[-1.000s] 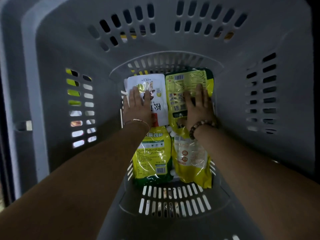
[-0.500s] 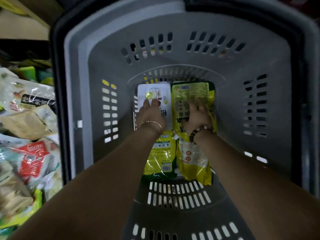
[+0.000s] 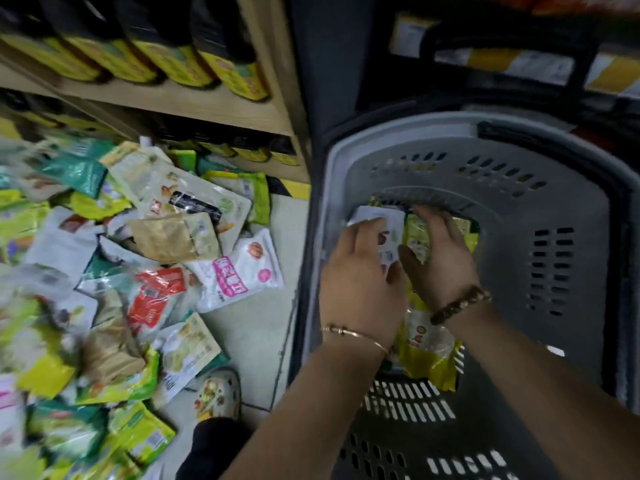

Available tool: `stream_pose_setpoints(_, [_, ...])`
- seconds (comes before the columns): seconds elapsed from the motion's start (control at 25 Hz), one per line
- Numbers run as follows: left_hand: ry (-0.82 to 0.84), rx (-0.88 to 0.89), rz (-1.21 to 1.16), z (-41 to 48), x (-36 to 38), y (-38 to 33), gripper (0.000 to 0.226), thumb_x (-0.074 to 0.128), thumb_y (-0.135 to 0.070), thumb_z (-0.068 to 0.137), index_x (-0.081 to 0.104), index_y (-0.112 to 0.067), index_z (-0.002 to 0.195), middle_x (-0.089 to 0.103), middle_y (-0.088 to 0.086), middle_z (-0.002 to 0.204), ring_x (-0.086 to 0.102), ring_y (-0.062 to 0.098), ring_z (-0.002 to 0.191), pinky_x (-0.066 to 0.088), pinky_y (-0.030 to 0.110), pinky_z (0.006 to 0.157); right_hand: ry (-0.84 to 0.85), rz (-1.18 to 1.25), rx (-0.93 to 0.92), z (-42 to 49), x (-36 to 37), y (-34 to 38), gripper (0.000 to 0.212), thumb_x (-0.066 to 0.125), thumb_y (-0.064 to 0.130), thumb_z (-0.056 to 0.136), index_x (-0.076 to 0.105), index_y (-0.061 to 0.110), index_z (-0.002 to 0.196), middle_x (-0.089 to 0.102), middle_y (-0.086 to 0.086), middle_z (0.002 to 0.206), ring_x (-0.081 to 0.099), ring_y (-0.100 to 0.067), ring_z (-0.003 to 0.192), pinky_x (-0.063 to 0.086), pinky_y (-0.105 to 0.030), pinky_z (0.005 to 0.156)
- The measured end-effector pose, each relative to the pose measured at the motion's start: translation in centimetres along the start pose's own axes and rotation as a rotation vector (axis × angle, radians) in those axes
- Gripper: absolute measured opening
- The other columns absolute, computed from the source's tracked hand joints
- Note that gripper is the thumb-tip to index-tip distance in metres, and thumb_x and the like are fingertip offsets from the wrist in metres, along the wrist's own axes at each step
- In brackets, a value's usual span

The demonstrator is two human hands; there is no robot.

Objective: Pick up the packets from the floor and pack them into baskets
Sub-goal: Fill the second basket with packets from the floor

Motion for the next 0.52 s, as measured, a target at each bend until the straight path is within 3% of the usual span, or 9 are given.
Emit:
stream_pose_setpoints(0.2, [-0.158, -0.162, -0.085, -1.9, -8.6, 6.5, 0.048, 0.064, -0.009, 0.082, 0.052, -0.013, 0.128, 0.055, 0.007, 0.128, 0.049, 0.02, 0.118, 0.032, 0.015, 0.094, -0.018, 0.056, -0.24, -1.3, 1.5, 10.4, 0.047, 0.061, 0.018, 0.083, 0.053, 0.008, 0.128, 0.053, -0.015, 0.13, 0.055, -0.034, 0.113, 0.047, -0.038, 0.088])
stream_pose_setpoints(0.36, [-0.202, -0.315, -0.074, -3.9, -13.8, 14.6, 0.052, 0.064, -0.01, 0.083, 0.048, -0.014, 0.132, 0.053, 0.006, 0.131, 0.05, 0.023, 0.12, 0.038, 0.027, 0.096, 0.044, 0.072, -0.348, -2.4, 6.1, 17.5, 0.045, 0.057, 0.018, 0.079, 0.057, 0.008, 0.123, 0.056, -0.011, 0.126, 0.053, -0.024, 0.114, 0.037, -0.022, 0.094])
stream_pose_setpoints(0.52, [-0.242, -0.462, -0.081, -6.1, -18.0, 23.8, 0.059, 0.063, -0.006, 0.082, 0.042, -0.016, 0.137, 0.048, 0.003, 0.136, 0.05, 0.022, 0.121, 0.04, 0.028, 0.094, 0.235, 0.039, -0.332, -3.1, 14.4, 21.5, 0.041, 0.061, 0.012, 0.082, 0.056, 0.007, 0.123, 0.056, -0.011, 0.124, 0.054, -0.029, 0.114, 0.047, -0.038, 0.09])
Point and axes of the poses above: each hand's wrist, its own z-axis towards the middle knuckle, its own x-axis out of the palm, y = z × x, the point moved 6 cm from there along z, towards the middle knuckle
